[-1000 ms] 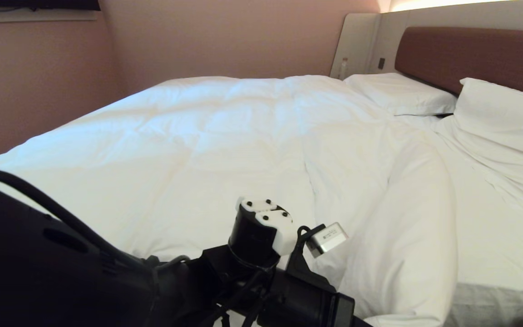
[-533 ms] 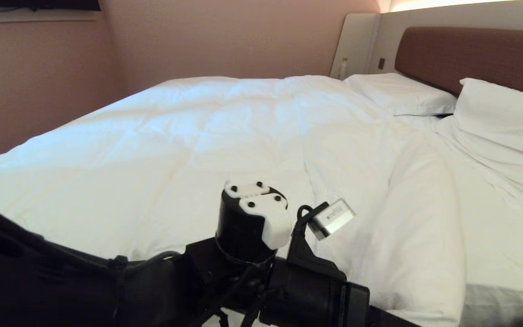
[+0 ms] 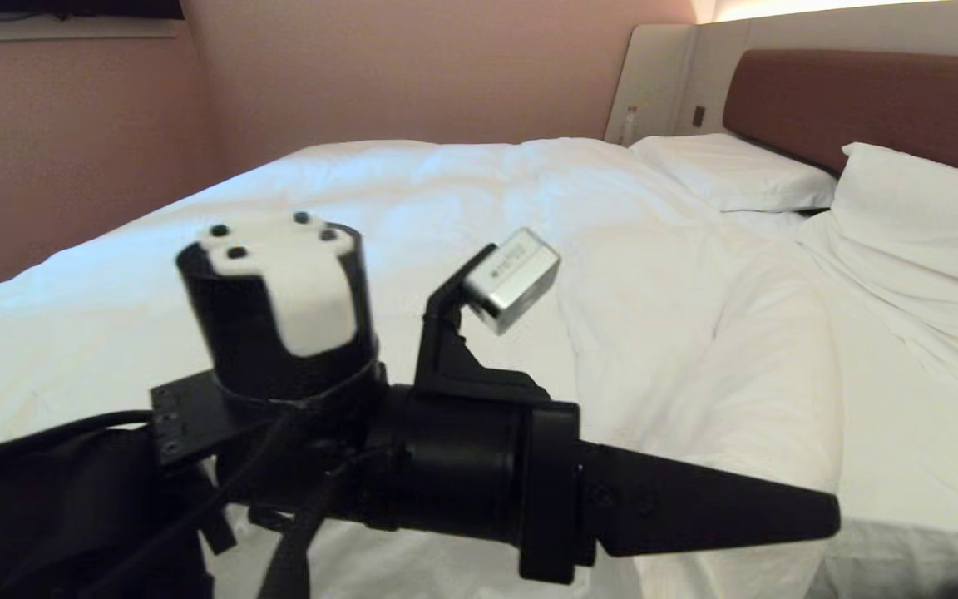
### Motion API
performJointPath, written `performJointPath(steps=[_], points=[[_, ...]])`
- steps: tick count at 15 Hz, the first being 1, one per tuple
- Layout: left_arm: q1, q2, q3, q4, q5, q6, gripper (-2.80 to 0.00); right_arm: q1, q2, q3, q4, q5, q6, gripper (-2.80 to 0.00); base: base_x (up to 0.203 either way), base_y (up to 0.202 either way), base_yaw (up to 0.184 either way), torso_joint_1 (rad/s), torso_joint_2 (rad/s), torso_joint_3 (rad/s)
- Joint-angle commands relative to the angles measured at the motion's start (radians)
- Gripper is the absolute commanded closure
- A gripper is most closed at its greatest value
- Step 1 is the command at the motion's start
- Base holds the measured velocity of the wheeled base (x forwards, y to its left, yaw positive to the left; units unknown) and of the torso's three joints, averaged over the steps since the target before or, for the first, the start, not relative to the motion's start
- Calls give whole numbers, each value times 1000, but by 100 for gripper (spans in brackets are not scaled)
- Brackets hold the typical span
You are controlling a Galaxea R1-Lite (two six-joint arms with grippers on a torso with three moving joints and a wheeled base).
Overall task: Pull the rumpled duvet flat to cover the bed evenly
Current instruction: Flatten the corners of the folded blanket
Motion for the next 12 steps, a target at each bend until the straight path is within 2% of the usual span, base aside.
performJointPath(steps=[1, 6, 10, 12], points=[[30, -85, 18, -4, -5, -5, -280, 0, 0, 0, -1, 0, 0, 0, 0, 0, 0, 0, 0, 0], [62, -184, 181, -14, -7, -2, -280, 0, 0, 0, -1, 0, 0, 0, 0, 0, 0, 0, 0, 0], [220, -236, 222, -15, -6, -25, -280, 0, 0, 0, -1, 0, 0, 0, 0, 0, 0, 0, 0, 0], [342, -276, 223, -15, -5, -85, -280, 0, 0, 0, -1, 0, 0, 0, 0, 0, 0, 0, 0, 0]])
